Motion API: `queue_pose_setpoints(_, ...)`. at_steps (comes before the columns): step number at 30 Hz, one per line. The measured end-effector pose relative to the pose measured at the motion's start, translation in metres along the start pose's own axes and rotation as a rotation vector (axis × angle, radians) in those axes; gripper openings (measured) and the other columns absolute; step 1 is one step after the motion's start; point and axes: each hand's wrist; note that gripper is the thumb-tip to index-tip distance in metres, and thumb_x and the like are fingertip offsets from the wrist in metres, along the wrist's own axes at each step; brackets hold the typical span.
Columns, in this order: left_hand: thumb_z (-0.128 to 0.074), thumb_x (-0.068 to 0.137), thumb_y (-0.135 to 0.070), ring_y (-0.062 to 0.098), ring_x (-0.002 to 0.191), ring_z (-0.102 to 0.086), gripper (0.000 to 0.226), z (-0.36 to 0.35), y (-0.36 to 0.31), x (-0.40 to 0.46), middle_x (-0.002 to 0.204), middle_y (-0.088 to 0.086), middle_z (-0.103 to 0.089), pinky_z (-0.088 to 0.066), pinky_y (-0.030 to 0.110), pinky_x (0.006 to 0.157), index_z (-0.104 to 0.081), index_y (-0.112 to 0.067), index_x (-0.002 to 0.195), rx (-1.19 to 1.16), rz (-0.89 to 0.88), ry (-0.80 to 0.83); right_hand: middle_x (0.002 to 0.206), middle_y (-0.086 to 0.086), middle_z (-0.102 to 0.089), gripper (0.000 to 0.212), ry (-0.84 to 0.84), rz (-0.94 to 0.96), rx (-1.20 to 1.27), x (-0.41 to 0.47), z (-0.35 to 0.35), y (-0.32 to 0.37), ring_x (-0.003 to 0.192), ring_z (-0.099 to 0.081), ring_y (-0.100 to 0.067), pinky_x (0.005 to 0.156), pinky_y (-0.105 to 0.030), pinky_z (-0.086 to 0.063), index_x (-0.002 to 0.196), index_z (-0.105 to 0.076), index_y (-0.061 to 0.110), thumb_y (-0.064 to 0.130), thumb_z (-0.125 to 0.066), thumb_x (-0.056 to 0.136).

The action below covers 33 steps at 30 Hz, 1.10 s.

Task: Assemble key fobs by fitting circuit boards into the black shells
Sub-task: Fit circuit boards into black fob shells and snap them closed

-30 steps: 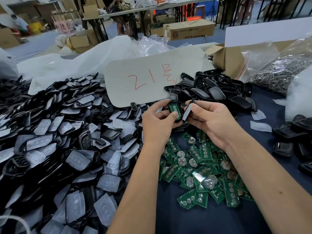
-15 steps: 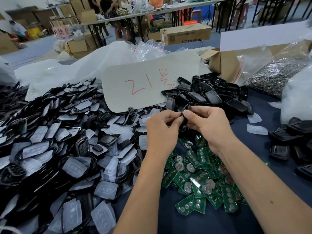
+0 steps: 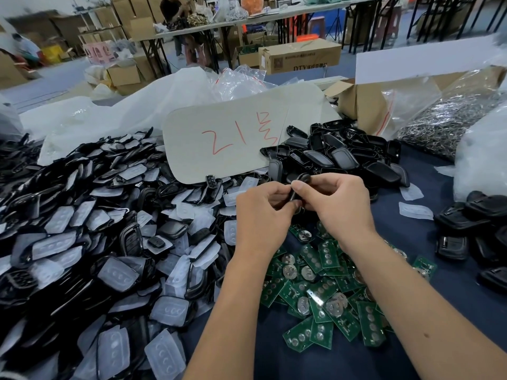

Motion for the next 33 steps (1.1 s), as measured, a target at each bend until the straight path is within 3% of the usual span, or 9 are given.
queue_pose_setpoints(4,-0.088,0.079,-0.008,-0.013,0.082,-0.068,0.038,0.001,-0.001,0.000,0.072,-0.039,-0.066,-0.048,0.003,0.072,-0.070,-0.042,0.080,-0.016,-0.006,0.005,0.077,0.010,-0.076,0.024,-0.009,0.083,-0.132,-0.001,0.001,0.003,0.076,-0.074,-0.005,0.075,-0.039,-0.065,0.087,-0.076,0.028,0.048,-0.088,0.078)
queue_pose_setpoints(8,-0.087,0.080,-0.010,-0.010,0.082,-0.070,0.039,0.003,-0.001,0.001,0.078,-0.035,-0.070,-0.053,0.007,0.074,-0.070,-0.046,0.077,-0.064,0.003,0.015,0.102,-0.006,-0.074,0.032,0.131,0.059,-0.023,0.005,0.007,0.001,0.086,-0.075,-0.020,0.074,-0.038,-0.065,0.118,-0.074,0.026,0.036,-0.082,0.089)
queue_pose_setpoints(11,-0.086,0.081,-0.013,0.001,0.084,-0.074,0.037,0.003,0.003,0.002,0.082,-0.022,-0.076,-0.062,0.032,0.083,-0.074,-0.047,0.077,-0.122,0.041,0.069,0.102,0.003,-0.076,0.022,0.232,0.136,0.046,0.008,0.012,0.000,0.077,-0.070,-0.009,0.064,-0.023,-0.058,0.117,-0.077,0.033,0.022,-0.072,0.098)
queue_pose_setpoints(13,-0.086,0.081,-0.012,0.011,0.086,-0.076,0.032,0.002,0.005,0.002,0.084,-0.013,-0.078,-0.063,0.043,0.083,-0.075,-0.042,0.079,-0.162,0.076,0.089,0.098,0.009,-0.079,0.018,0.257,0.179,0.032,0.009,0.012,-0.001,0.086,-0.071,-0.003,0.069,-0.020,-0.056,0.108,-0.081,0.028,0.017,-0.070,0.099)
queue_pose_setpoints(17,-0.083,0.084,-0.004,0.015,0.083,-0.077,0.034,0.000,0.007,0.001,0.084,-0.003,-0.077,-0.065,0.035,0.073,-0.076,-0.036,0.077,-0.229,0.105,0.123,0.095,0.011,-0.079,0.011,0.257,0.200,-0.028,0.011,0.013,-0.004,0.096,-0.073,-0.006,0.088,-0.026,-0.057,0.098,-0.082,0.023,0.018,-0.073,0.097)
queue_pose_setpoints(19,-0.080,0.086,-0.001,0.017,0.085,-0.077,0.029,0.000,0.006,0.001,0.085,0.001,-0.078,-0.064,0.031,0.071,-0.078,-0.030,0.083,-0.274,0.128,0.155,0.089,0.010,-0.079,0.009,0.259,0.196,-0.024,0.012,0.015,-0.004,0.087,-0.073,-0.006,0.079,-0.028,-0.058,0.092,-0.082,0.026,0.020,-0.075,0.096)
queue_pose_setpoints(24,-0.077,0.090,0.000,0.020,0.085,-0.078,0.015,0.002,0.006,0.002,0.088,0.006,-0.079,-0.064,0.031,0.073,-0.080,-0.014,0.093,-0.333,0.184,0.195,0.063,0.018,-0.067,0.010,0.277,0.181,0.011,0.012,0.015,-0.007,0.054,-0.057,0.002,0.054,-0.009,-0.040,0.087,-0.080,0.024,0.022,-0.075,0.096)
queue_pose_setpoints(28,-0.079,0.090,-0.004,0.022,0.086,-0.078,0.012,0.005,0.008,0.003,0.090,0.007,-0.079,-0.065,0.036,0.079,-0.081,-0.011,0.099,-0.351,0.213,0.195,0.064,0.009,-0.067,0.010,0.287,0.175,0.040,0.011,0.016,-0.004,0.052,-0.052,-0.002,0.053,-0.016,-0.042,0.087,-0.079,0.025,0.022,-0.076,0.095)
queue_pose_setpoints(33,-0.080,0.088,-0.004,0.023,0.090,-0.078,0.012,0.010,0.005,0.003,0.091,0.010,-0.080,-0.062,0.027,0.079,-0.082,-0.014,0.095,-0.463,0.280,0.189,0.076,-0.006,-0.074,0.011,0.270,0.171,0.081,0.009,0.016,0.000,0.056,-0.060,-0.011,0.054,-0.022,-0.051,0.086,-0.080,0.026,0.020,-0.077,0.094)
Point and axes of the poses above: each hand's wrist, its own x-axis towards the middle knuckle, its own z-axis out of the back of the hand, y = z × x
